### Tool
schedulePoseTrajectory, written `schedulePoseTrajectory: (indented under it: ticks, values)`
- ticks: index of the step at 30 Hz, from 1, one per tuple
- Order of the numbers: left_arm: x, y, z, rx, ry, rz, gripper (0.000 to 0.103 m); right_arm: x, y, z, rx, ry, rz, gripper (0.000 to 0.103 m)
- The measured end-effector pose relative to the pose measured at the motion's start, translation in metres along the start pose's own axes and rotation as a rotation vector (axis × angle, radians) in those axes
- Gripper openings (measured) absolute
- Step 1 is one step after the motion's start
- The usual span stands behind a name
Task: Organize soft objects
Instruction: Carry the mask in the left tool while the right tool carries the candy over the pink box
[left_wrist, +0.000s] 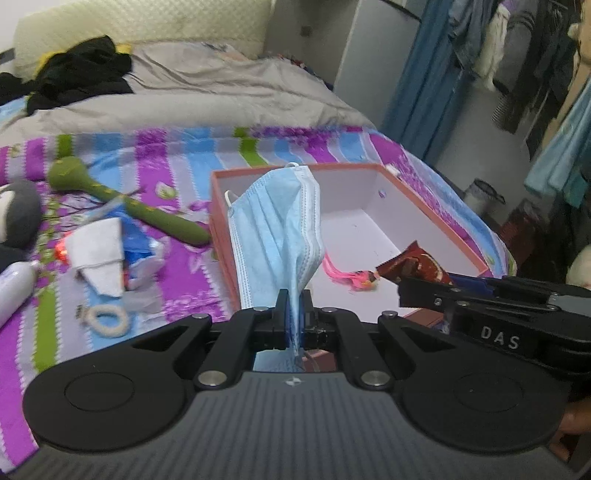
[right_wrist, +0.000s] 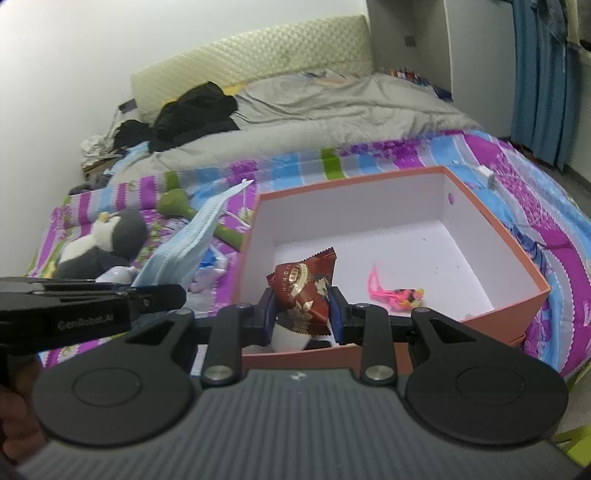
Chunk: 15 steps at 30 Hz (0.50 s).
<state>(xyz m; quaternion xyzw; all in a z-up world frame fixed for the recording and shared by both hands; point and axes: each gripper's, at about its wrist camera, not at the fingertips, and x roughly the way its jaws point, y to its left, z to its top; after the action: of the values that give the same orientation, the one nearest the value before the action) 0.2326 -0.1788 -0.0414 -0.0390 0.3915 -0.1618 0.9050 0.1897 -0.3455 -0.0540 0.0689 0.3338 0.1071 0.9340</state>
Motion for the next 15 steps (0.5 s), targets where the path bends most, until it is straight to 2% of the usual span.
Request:
schedulePoseTrajectory:
  ticks: [15]
  values:
    - [0.132,-0.017,0.049,0.071,0.143,-0.03,0.005,0.082,-0.072,0.014,0.09,0.114,-0.059,0.034]
